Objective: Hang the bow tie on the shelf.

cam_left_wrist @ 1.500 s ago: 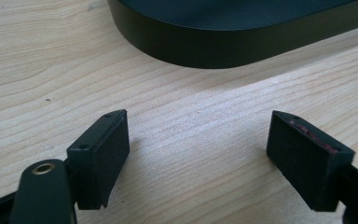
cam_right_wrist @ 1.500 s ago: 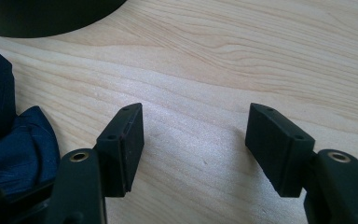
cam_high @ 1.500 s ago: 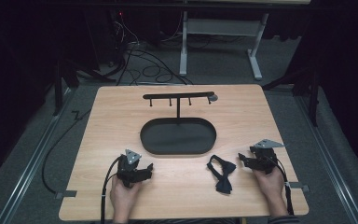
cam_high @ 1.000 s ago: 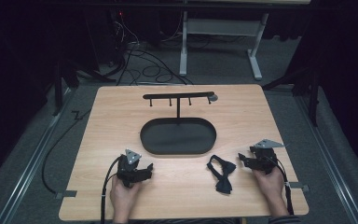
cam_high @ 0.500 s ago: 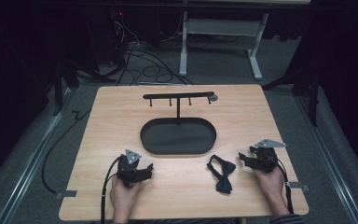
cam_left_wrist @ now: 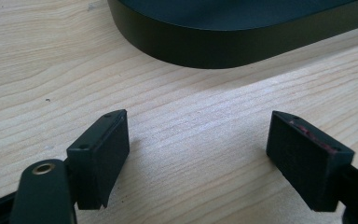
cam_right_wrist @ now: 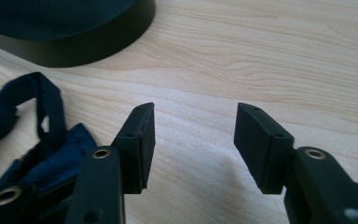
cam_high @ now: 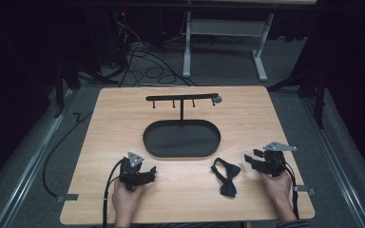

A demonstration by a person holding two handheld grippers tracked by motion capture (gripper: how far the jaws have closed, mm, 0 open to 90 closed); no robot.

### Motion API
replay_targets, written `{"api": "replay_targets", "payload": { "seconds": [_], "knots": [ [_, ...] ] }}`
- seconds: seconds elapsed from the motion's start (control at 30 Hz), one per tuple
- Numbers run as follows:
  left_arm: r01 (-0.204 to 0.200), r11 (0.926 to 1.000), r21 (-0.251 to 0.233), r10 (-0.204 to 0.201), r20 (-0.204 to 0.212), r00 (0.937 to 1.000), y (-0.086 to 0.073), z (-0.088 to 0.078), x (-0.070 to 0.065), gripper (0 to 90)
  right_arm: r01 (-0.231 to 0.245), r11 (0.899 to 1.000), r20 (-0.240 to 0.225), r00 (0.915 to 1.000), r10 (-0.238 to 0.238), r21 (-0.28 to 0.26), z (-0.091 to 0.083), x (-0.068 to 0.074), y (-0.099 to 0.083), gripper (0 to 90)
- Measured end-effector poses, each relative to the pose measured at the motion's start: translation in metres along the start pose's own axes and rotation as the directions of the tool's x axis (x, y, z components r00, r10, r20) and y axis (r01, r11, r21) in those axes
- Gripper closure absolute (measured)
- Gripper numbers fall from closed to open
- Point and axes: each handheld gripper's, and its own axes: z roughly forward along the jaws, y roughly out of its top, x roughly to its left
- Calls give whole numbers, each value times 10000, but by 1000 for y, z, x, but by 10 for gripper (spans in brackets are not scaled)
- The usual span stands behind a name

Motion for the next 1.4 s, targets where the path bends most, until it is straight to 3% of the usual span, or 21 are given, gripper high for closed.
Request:
{"api": "replay_targets", "payload": {
  "seconds": [0.17,0.53,1.13,1.4],
  "knots": [
    [0,10000,1,0,-1,10000,0,0,0,215,-314,9994,-384,9988,307,-171,-7,4,-2,526],
    [3,10000,-2,-3,-4,10000,0,0,0,215,-234,9981,-1039,9944,173,-570,-17,15,-1,562],
    [-9,10000,18,9,9,10000,0,0,0,215,143,9996,-2015,9793,-190,-250,-8,40,6,573],
    [-11,10000,18,11,6,10000,0,0,0,213,455,9989,-2182,9748,-467,-106,0,51,12,603]
  ]
}}
